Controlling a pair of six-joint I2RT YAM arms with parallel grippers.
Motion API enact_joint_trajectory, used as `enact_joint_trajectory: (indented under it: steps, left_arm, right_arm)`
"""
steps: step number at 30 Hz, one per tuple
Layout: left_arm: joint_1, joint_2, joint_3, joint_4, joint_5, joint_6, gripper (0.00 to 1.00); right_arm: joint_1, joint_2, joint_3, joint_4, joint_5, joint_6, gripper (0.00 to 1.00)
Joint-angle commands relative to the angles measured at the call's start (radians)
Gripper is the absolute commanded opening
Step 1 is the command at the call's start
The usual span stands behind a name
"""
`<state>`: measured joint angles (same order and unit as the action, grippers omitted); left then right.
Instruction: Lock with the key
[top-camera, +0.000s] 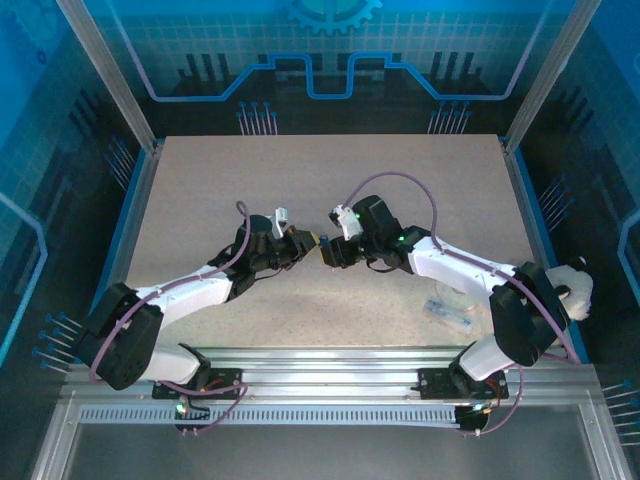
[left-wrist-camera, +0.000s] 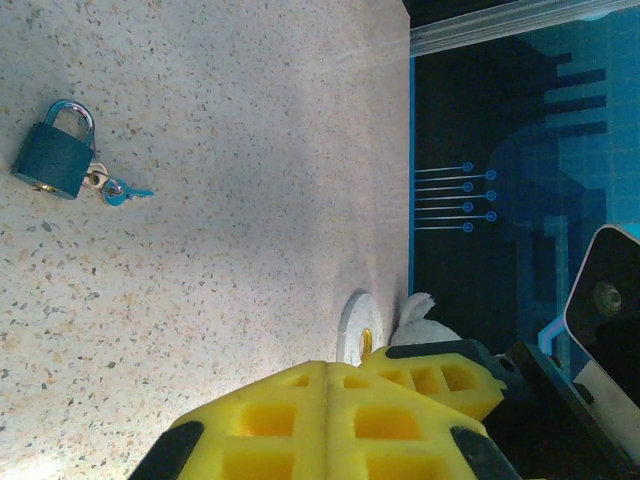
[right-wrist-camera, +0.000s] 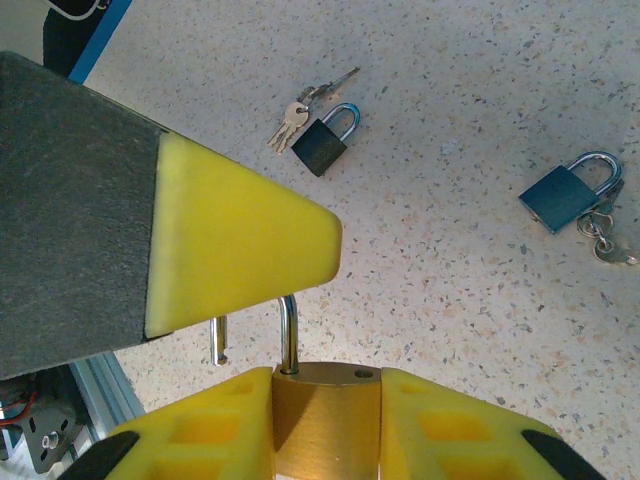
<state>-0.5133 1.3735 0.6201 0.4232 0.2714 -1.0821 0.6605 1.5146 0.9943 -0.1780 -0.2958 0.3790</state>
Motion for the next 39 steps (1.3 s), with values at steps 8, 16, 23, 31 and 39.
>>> enact_joint_trajectory:
  steps: [8,16,23,31,39]
  left_arm:
    - [0.010,-0.023,0.019,-0.018,-0.012,0.015,0.00]
    - [0.009,-0.049,0.015,-0.038,-0.033,0.025,0.00]
    - [0.010,-0.054,0.022,-0.052,-0.037,0.032,0.00]
    - [0.009,-0.070,0.027,-0.082,-0.051,0.048,0.00]
    - [0.010,-0.091,0.027,-0.106,-0.063,0.068,0.00]
  right_arm:
    - [0.017,-0.016,0.002,0.032,-0.046,-0.021,0.29]
    - [0.017,-0.005,0.007,0.035,-0.071,-0.018,0.35]
    - [0.017,-0.001,0.008,0.035,-0.084,-0.019,0.39]
    - [0.017,-0.014,0.004,0.031,-0.088,-0.031,0.44]
    - [0.018,-0.048,-0.013,0.031,-0.043,-0.040,0.57]
